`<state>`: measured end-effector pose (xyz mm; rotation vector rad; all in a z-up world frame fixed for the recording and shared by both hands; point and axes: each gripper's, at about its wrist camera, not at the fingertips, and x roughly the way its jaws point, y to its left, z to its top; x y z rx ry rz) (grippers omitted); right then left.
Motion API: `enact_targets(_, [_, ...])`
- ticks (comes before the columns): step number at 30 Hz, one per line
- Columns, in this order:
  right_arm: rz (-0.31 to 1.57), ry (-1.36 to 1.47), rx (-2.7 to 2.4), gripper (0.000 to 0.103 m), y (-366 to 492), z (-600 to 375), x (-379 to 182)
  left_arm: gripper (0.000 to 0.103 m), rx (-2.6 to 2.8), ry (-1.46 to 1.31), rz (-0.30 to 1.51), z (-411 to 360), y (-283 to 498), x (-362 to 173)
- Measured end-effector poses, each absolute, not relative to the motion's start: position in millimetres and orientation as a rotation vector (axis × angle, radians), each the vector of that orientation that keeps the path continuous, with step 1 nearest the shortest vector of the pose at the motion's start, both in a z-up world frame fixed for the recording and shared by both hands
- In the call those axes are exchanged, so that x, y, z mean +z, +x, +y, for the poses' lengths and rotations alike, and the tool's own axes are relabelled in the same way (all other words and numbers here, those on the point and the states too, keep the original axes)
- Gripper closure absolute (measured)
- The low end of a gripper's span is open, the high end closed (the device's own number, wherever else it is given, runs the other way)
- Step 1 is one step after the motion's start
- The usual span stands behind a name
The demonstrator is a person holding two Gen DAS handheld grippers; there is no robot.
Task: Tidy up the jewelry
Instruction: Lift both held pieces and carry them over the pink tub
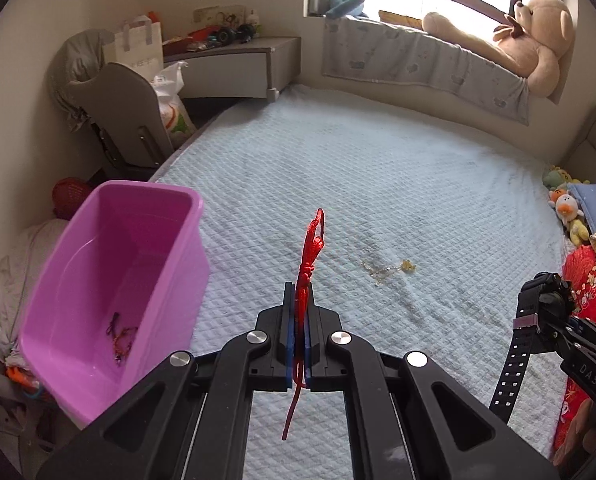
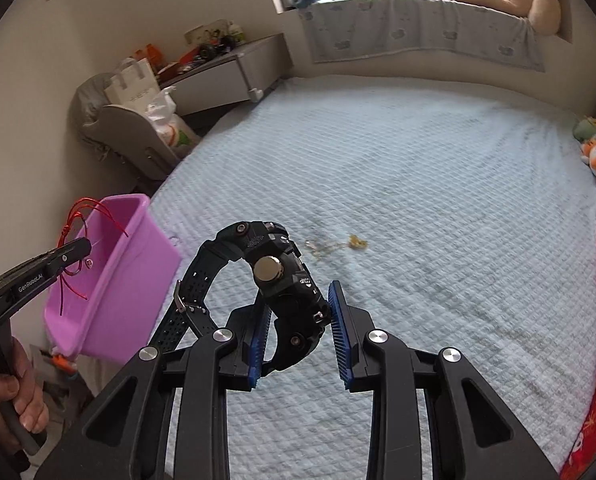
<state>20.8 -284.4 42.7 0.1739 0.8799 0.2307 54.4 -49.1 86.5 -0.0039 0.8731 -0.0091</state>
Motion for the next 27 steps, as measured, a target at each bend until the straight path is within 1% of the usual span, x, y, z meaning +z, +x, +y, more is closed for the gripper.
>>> enact_targets(7, [0.876, 0.142, 0.408, 0.075, 18, -208, 80, 0.099, 0.088, -0.038, 0.847, 12, 16, 128])
enact_targets(13, [0.874, 0.129, 0.511, 0.075, 17, -125, 95, 0.099, 0.124, -0.069, 0.826, 80, 2, 140])
enact_targets(16, [0.876, 0.102, 0.534, 0.075, 20, -81, 96, 0.099, 0.114, -0.073, 0.837, 117, 4, 138])
enact_targets(19, [0.918, 0.087, 0.536, 0.075, 26, -39, 87, 0.099, 0.093, -0.077, 0.859, 150, 10, 131])
enact_targets(27, [0.978, 0.086, 0.505, 0.075, 47, 53, 71, 0.099, 0.018, -0.020, 0.927, 229, 34, 97])
